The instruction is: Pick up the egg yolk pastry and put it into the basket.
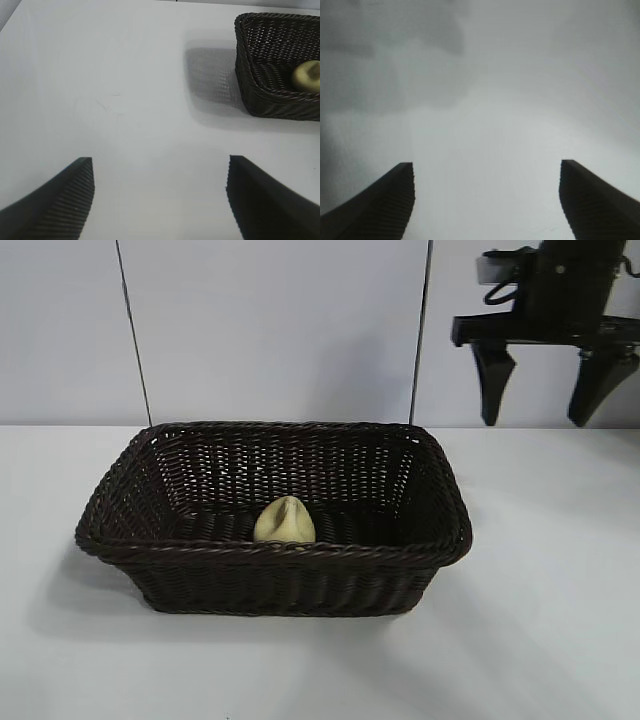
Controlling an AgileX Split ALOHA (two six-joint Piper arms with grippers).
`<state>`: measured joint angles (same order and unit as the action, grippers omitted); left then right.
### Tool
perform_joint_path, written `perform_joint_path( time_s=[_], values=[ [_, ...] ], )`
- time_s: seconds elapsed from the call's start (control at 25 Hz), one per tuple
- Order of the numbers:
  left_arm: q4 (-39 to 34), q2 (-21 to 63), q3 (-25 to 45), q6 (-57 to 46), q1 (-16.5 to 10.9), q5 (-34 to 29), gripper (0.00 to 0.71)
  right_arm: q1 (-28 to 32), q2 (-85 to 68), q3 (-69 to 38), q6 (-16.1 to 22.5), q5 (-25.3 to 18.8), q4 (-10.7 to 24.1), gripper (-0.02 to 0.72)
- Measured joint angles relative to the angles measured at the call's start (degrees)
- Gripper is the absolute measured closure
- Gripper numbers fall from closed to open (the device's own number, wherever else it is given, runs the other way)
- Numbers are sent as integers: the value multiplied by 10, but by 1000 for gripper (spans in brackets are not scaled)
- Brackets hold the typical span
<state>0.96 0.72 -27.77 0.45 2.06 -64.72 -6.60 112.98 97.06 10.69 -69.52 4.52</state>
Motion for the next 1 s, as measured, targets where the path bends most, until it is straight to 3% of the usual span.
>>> perform_joint_path(
  time_s=[0.24, 0.48, 1.0],
  values=[
    [0, 0, 0, 0, 0, 0, 171, 71, -1, 0, -18, -2, 6, 134],
    [0, 0, 0, 0, 0, 0, 171, 74, -31, -29, -30, -1, -8, 134],
    [0, 0, 0, 0, 0, 0, 171, 74, -269, -300, -52, -1, -28, 134]
  ],
)
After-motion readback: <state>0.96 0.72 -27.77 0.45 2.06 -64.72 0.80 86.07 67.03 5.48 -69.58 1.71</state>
